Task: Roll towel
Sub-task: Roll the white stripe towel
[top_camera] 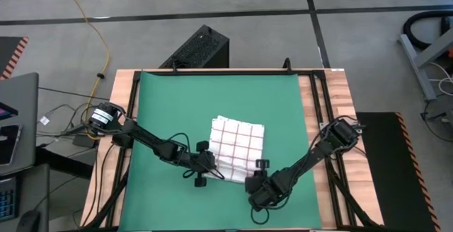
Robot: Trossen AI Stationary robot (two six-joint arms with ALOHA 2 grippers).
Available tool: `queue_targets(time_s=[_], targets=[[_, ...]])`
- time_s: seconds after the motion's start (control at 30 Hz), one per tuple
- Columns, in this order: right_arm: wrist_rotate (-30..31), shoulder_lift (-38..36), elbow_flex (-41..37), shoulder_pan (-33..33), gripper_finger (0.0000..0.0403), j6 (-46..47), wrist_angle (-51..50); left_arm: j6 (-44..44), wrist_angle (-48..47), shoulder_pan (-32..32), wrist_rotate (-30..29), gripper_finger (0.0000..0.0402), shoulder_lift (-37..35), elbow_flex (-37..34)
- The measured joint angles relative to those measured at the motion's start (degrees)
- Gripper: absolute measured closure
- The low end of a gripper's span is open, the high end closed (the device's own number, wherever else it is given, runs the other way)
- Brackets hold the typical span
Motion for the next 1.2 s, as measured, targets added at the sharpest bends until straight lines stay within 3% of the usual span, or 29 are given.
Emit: queue_targets(time_s=[0.2, 0.33, 0.67, 0.93, 1.2], targets=[[-2.61, -0.17, 0.63, -0.27, 0.0382, 0.11, 0.11, -0.05, 0.00, 0.00, 0.62, 0.0401, 0.00, 0.00], [-4.43, -1.07, 2.24, -0.02, 0.0384, -2.55, -1.36, -1.03, 0.00, 0.00, 2.50, 0.0401, 0.00, 0.00], [-17.50, -5.63, 2.67, -4.05, 0.0384, -6.35, -0.14, -4.72, -0.11, 0.00, 6.30, 0.0401, 0.00, 0.00], [-29.48, -7.54, 2.73, -9.21, 0.0385, -5.87, 0.42, -9.21, -0.10, 0.00, 13.55, 0.0401, 0.00, 0.00], [-34.38, -7.55, 0.61, -13.73, 0.0385, -3.52, 1.18, -12.93, 1.42, -0.13, 16.22, 0.0401, -0.24, -0.02]])
